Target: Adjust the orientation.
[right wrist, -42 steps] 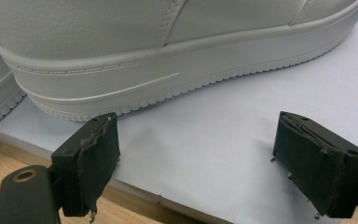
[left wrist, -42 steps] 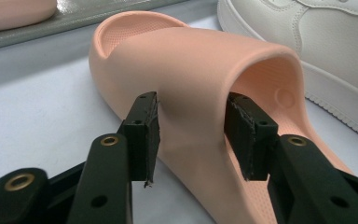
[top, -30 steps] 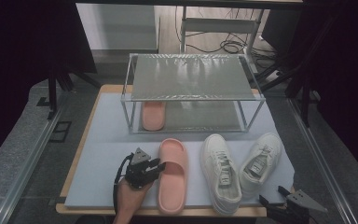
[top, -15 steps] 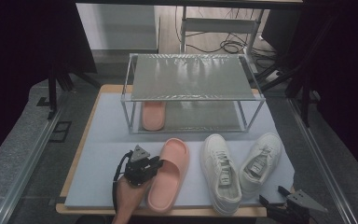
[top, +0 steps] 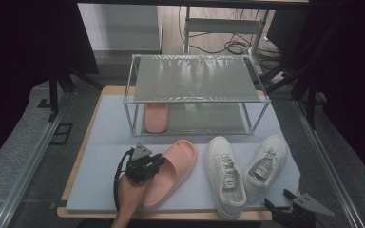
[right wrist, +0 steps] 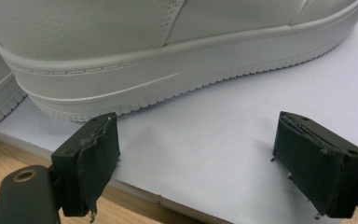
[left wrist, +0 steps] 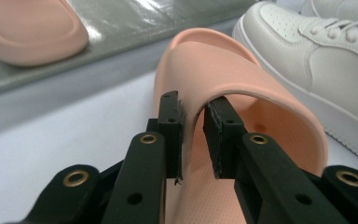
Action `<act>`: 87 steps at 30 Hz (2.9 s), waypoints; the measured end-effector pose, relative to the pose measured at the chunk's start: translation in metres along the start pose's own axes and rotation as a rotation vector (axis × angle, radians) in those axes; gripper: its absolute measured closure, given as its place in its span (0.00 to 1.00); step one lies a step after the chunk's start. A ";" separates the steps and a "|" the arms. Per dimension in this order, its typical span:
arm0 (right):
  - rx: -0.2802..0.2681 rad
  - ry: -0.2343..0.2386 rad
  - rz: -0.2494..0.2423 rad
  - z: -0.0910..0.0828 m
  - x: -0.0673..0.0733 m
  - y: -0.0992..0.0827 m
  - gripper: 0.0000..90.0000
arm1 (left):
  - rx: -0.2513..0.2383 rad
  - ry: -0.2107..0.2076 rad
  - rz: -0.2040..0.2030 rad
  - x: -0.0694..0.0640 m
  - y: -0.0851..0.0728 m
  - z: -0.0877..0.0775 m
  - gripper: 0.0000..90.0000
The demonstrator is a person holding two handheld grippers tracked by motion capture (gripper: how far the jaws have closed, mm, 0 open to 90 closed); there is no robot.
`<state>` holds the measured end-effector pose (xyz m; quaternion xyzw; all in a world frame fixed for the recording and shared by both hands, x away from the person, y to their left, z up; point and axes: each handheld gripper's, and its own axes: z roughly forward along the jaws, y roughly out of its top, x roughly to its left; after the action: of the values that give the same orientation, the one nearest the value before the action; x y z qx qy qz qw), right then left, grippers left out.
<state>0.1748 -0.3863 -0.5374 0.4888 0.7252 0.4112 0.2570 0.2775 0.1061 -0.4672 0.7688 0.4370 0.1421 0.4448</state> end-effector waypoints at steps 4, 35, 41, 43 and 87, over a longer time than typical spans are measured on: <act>0.000 0.001 0.002 0.000 0.000 0.000 0.16 | -0.009 0.010 0.007 0.001 0.009 0.001 0.86; -0.007 0.007 0.010 0.000 -0.001 0.000 0.16 | -0.041 0.110 -0.014 0.016 0.062 0.056 0.85; -0.004 0.010 0.011 0.000 -0.001 0.000 0.16 | -0.055 0.143 -0.027 0.019 0.068 0.071 0.85; -0.005 0.011 0.012 0.000 -0.001 0.000 0.16 | -0.064 0.160 -0.035 0.021 0.069 0.075 0.85; -0.006 0.015 0.015 -0.001 -0.002 0.000 0.16 | -0.069 0.160 -0.003 0.035 0.045 0.051 0.90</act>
<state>0.1748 -0.3883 -0.5375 0.4903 0.7222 0.4191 0.2497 0.3532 0.0956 -0.4654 0.7386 0.4671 0.2175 0.4346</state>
